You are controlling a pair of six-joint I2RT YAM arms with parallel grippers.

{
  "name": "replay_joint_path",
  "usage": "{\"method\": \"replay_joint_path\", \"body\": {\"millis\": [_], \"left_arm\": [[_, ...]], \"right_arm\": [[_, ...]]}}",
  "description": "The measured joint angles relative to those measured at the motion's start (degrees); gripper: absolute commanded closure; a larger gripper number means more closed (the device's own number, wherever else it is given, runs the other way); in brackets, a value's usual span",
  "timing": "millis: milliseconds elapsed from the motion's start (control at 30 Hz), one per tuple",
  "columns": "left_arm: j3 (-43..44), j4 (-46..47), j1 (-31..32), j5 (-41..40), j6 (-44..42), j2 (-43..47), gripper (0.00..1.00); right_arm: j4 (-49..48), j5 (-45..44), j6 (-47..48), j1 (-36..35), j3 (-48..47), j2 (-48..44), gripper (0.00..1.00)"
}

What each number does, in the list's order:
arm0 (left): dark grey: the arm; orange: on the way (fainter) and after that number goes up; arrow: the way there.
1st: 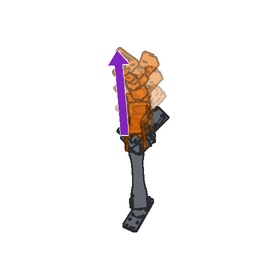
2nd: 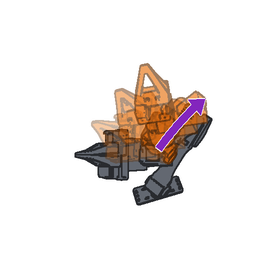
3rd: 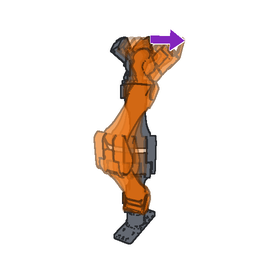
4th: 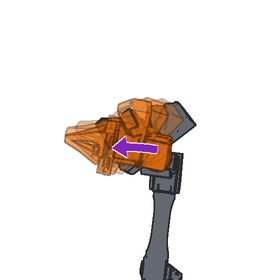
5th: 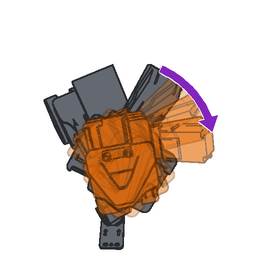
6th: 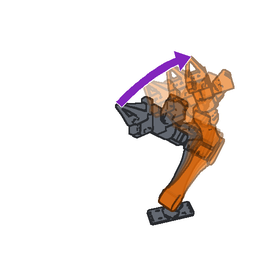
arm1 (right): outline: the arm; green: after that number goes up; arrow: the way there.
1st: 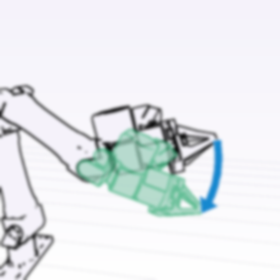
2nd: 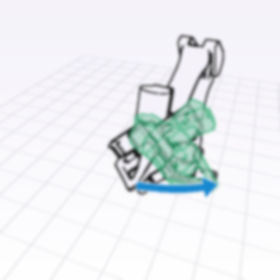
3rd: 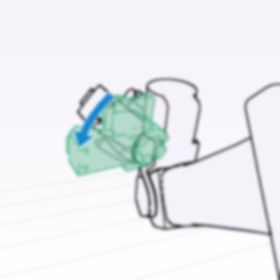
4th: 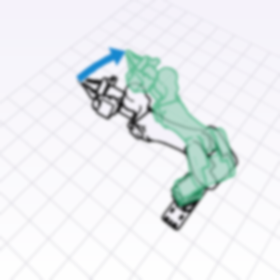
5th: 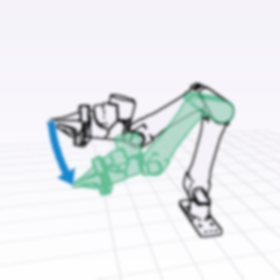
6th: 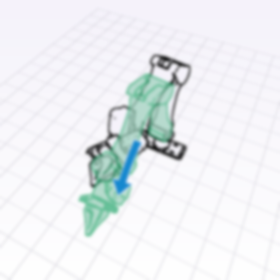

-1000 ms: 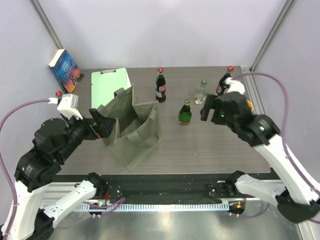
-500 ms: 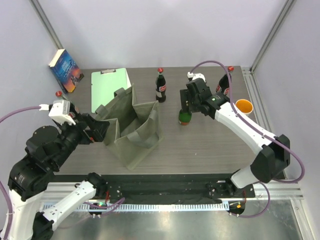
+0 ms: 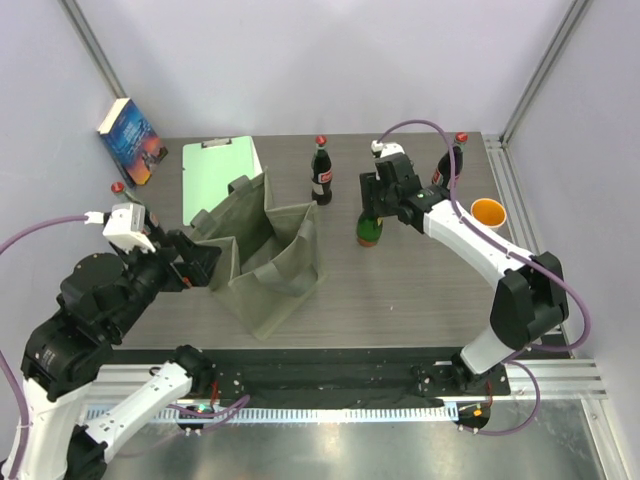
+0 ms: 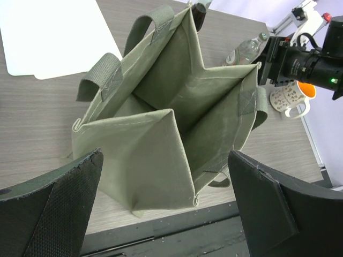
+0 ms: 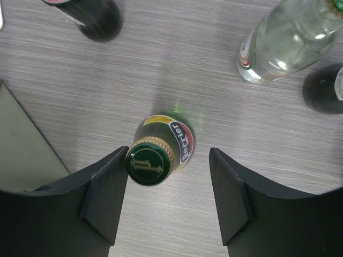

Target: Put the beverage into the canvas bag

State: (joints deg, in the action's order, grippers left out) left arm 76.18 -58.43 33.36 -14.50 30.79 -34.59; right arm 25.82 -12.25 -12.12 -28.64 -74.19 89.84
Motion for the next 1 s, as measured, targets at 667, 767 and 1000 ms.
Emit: {"method": "replay_joint_path", "body": {"millis": [667,767,1000], "left_arm": [[-4.28,-0.52,0.0,1.7,3.43,-1.01,0.0],[-5.51,-0.52,0.0,1.88,3.96,-1.18,0.0],[-7.13,-0.85,0.0,0.92,6.67,-2.05,0.01]], "right_arm": [[-12.11,0.2,3.61,0.0,6.75,1.38,0.44],[-13.77,0.81,4.24,0.0,7.41,1.42,0.56],[-14.88,0.57,5.31,0.0,7.63,1.38,0.99]]}}
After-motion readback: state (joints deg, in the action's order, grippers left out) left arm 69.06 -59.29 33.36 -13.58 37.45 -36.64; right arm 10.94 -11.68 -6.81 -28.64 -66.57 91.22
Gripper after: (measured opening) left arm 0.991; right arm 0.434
